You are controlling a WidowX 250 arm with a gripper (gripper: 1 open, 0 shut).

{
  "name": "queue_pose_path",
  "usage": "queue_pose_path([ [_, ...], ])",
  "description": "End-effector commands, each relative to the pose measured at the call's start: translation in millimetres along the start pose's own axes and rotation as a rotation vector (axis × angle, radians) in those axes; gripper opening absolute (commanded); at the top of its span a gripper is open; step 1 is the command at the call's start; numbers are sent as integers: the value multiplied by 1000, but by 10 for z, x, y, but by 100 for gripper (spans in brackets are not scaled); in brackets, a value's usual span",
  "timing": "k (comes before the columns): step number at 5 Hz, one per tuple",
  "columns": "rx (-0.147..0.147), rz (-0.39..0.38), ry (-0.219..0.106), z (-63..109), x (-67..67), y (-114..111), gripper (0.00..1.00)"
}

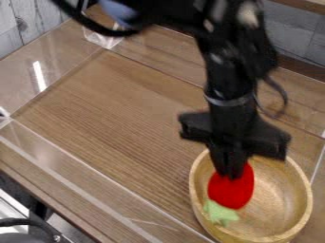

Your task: Move the red fruit to the left

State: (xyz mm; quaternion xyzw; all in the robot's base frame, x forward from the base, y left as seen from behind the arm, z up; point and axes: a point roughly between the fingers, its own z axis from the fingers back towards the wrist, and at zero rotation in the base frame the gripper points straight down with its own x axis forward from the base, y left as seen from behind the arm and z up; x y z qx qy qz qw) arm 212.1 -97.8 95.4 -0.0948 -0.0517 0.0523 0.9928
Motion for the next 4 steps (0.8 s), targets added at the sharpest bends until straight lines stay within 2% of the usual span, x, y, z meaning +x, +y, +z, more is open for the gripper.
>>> queue_pose_path([
  [1, -36, 54, -80, 417, 130, 96, 0],
  [2, -52, 91, -133, 555, 206, 241, 0],
  [4, -88, 18, -177, 567, 447, 323, 0],
])
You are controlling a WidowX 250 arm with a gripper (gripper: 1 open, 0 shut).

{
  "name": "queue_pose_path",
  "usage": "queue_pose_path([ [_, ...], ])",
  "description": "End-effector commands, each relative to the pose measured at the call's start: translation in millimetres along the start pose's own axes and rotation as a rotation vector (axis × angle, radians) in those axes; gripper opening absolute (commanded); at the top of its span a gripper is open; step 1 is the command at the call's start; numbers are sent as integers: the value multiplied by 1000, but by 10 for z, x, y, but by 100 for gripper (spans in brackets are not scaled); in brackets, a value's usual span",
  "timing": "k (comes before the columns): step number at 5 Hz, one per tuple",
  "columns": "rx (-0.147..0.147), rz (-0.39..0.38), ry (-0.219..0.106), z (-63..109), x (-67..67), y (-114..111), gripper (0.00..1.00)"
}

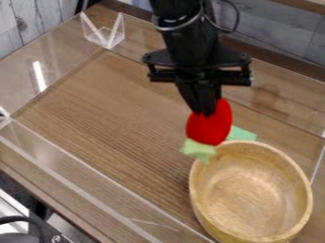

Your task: Move the red fruit to the left

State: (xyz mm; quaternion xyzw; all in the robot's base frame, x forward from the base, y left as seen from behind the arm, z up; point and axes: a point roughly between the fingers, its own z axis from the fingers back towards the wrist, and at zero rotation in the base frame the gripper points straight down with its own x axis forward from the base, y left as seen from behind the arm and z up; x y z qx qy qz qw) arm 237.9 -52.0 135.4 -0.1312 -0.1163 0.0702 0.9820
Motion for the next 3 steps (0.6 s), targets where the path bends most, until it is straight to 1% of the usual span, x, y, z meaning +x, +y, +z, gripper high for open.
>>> queue_pose_path([
  [1, -9, 11, -81, 101, 167, -6, 0],
  [2, -1, 31, -109, 85, 206, 23, 0],
  [3, -22, -55, -102, 62, 236, 55, 0],
])
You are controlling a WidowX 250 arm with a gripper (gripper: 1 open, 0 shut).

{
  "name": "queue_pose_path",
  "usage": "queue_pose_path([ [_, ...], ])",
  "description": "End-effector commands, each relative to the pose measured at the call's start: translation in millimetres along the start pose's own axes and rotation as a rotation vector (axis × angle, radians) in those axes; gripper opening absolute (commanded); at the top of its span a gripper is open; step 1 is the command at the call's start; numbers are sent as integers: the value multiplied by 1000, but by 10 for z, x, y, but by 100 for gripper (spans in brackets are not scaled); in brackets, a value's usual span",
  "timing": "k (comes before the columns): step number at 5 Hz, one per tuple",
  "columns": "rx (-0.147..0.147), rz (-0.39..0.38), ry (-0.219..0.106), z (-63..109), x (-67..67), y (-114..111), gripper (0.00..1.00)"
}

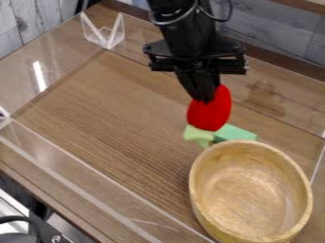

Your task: Move the red fruit to the left

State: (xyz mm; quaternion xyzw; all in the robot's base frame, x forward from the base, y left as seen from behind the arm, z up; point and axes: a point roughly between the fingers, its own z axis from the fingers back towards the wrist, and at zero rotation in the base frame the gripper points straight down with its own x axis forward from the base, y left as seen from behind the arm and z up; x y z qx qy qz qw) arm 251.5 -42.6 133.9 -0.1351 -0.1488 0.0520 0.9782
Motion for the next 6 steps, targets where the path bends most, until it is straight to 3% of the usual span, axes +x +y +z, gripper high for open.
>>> queue_pose_path([
  [1, -25, -94, -38, 94, 137, 7, 0],
  [3, -23, -138, -59, 111, 331, 140, 0],
  [4, -35, -191, -56, 147, 369, 278, 0],
  [5, -26, -246, -45, 172, 387, 420, 0],
  [6, -5, -229, -53, 170, 362, 351, 0],
])
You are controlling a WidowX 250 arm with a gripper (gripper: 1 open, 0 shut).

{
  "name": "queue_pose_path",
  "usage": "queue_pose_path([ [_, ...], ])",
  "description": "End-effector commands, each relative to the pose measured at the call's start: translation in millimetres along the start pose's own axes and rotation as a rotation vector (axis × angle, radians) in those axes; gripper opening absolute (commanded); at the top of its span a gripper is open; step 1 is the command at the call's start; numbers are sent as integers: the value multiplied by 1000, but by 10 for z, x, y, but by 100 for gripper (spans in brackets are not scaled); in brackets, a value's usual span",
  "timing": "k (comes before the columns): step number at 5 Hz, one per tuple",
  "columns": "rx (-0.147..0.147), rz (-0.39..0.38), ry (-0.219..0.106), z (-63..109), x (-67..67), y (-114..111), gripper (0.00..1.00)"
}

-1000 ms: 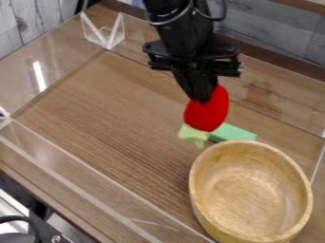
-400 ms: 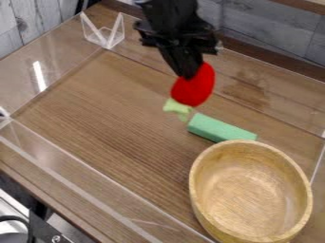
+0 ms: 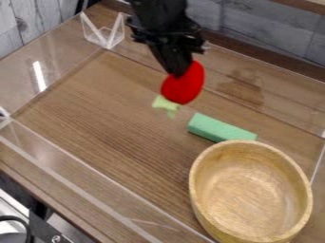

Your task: Move the red fruit to the left

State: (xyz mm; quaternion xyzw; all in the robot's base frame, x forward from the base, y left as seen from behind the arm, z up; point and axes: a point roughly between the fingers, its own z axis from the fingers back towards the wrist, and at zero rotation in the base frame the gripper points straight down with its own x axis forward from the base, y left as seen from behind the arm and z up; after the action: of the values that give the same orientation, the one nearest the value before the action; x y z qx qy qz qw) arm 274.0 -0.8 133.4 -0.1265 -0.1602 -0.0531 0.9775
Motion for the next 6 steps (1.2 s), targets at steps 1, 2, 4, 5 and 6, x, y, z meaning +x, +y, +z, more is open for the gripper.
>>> queue_pose_path([
  [1, 35, -3, -62, 135, 87, -100, 0],
  [2, 61, -1, -64, 91, 62, -174, 0],
  [4, 94, 17, -74, 93, 29, -257, 0],
  [5, 113, 11, -76, 153, 35, 66, 0],
  [6, 144, 13, -76, 273, 45, 534, 0],
])
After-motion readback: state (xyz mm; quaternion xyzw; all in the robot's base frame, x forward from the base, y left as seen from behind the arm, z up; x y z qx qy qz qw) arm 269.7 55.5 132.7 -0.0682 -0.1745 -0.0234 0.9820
